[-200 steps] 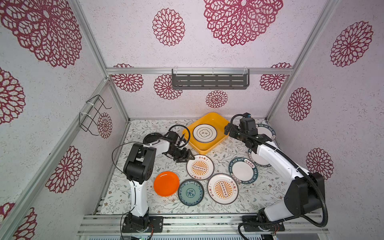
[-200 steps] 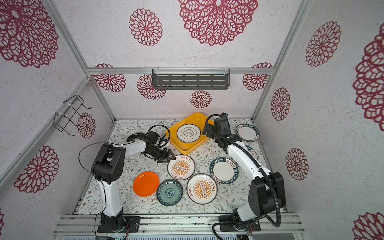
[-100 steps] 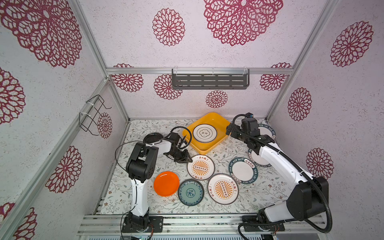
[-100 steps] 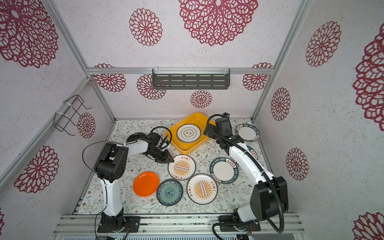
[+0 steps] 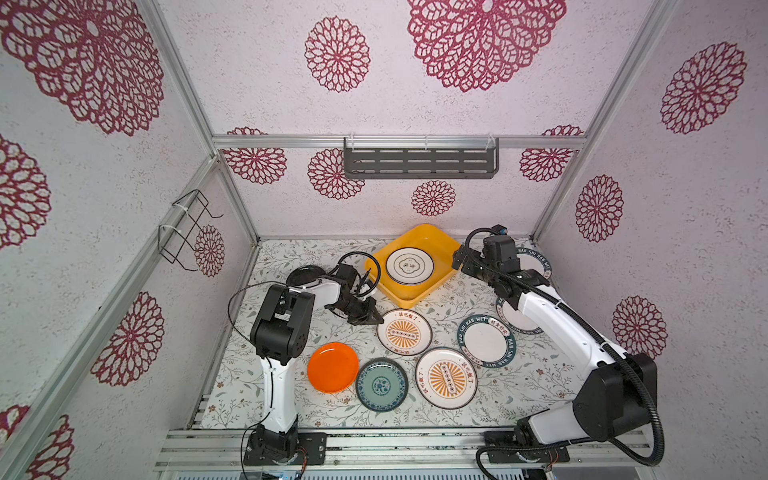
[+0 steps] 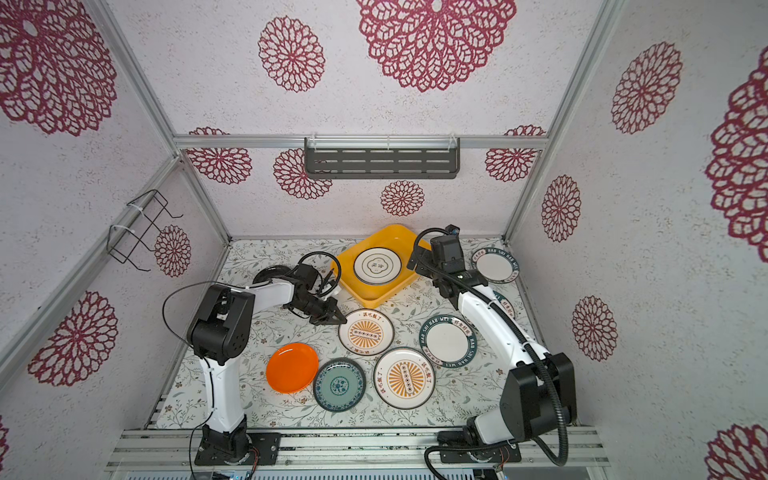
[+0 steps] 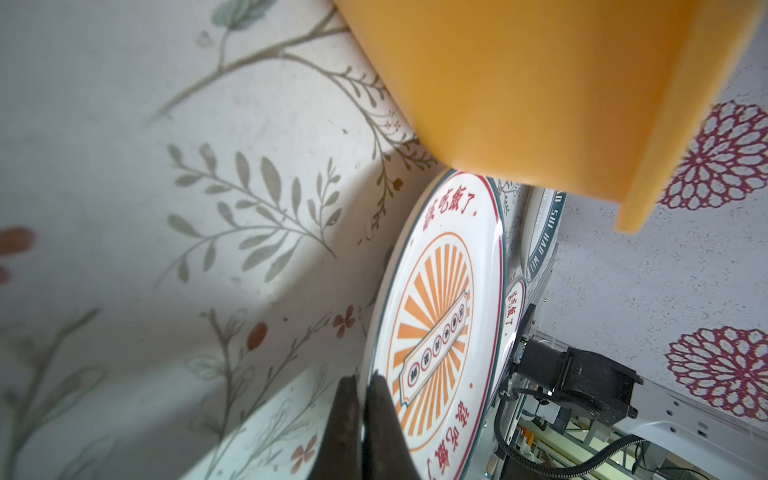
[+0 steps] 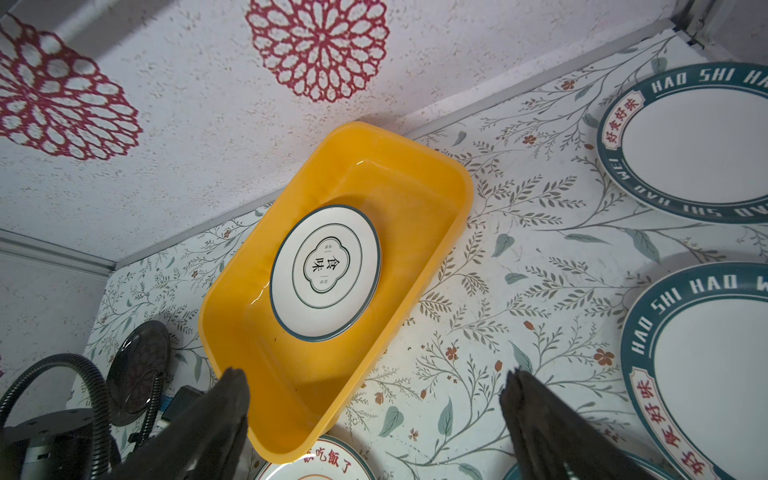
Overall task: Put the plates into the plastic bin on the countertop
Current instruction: 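Move left gripper to the orange-sunburst plate and grasp its edge, then lift the orange-sunburst plate upright with left gripper toward the bin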
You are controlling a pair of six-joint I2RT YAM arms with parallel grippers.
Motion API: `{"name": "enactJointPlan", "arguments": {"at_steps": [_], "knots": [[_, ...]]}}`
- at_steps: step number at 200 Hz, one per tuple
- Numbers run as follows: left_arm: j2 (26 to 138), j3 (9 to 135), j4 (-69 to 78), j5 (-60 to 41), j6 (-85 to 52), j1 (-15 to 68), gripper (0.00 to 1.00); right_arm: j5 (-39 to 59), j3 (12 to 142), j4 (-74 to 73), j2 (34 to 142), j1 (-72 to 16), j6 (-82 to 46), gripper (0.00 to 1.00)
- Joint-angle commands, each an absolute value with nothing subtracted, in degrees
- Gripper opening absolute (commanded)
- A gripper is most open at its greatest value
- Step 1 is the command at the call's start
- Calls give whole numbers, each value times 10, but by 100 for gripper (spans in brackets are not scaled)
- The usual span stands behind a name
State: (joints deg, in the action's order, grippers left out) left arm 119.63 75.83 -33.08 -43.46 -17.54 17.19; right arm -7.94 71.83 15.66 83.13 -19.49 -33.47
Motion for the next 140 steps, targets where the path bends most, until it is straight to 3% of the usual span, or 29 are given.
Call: {"name": "enactJointPlan", "arguments": {"at_steps": [1,96,140], "knots": [[1160,767,-370,-391,-157,156,0,-87,749,130,841,-192,-324,99],[1046,865,-587,-354,-95,144,0,-9,868,102,968,-183,-307,99],[1017,954,-602,-365,-105,113,0,40,917,87,1020,-177,-304,99]]}}
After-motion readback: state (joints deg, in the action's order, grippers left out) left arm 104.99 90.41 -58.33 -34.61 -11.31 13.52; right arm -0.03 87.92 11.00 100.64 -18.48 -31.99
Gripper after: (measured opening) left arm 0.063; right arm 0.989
